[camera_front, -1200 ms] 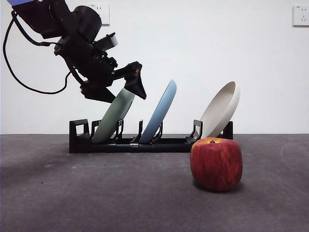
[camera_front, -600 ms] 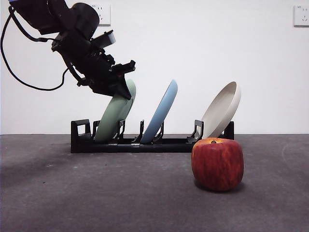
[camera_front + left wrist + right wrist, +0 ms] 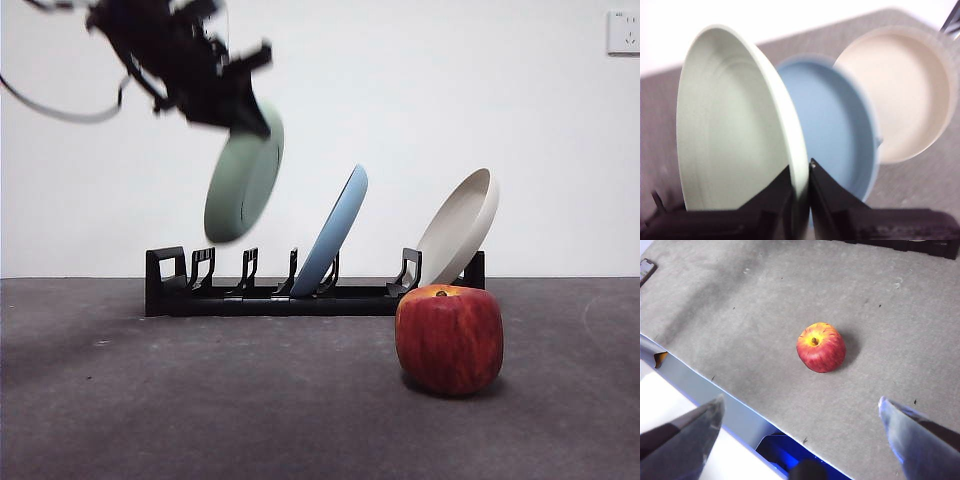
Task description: Take the green plate from the plate rack,put the plate on the table,take the apple from the table,put the apple in the plate
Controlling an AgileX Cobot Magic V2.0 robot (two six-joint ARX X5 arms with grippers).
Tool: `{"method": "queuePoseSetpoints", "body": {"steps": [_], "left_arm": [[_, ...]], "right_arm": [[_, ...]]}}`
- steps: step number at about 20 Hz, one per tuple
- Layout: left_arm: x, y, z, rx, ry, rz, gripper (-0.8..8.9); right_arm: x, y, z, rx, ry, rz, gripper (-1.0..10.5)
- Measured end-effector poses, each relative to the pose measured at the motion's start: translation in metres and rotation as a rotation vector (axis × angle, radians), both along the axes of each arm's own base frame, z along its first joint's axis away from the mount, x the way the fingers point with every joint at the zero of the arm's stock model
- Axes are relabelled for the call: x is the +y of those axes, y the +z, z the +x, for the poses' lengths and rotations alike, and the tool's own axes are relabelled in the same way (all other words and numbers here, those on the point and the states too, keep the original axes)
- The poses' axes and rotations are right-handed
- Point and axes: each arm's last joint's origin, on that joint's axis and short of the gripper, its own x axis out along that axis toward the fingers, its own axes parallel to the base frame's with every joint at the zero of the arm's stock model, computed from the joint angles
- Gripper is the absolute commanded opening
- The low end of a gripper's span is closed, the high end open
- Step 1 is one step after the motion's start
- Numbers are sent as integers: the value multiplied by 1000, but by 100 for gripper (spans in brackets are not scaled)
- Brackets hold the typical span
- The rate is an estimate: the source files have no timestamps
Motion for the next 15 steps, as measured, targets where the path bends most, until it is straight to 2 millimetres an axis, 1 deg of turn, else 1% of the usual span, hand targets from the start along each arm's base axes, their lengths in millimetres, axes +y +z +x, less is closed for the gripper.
{"method": "queuePoseSetpoints", "body": {"steps": [2,4,6,9,11,13,15], "left_arm": [[5,26,-17,-44,-6,-16,-9],[11,46,-39,-35,-12,-7,-8],[13,61,-67,-19,-48,53,-6],[5,79,-114,-43,-111,213,-5],[-2,84,-142,-37,-127,326,-5],[-10,77,-157,12,-154,428,-5],[-20,64,-165,42,-177,510,-5]], "right_arm": [[0,0,0,0,0,0,661],[0,0,0,0,0,0,661],[0,0,0,3,-3,3,661],[0,0,0,9,-9,8,661],[0,0,0,9,-10,8,661],[0,0,0,9,-10,8,661],[0,0,0,11,-12,10,661]]}}
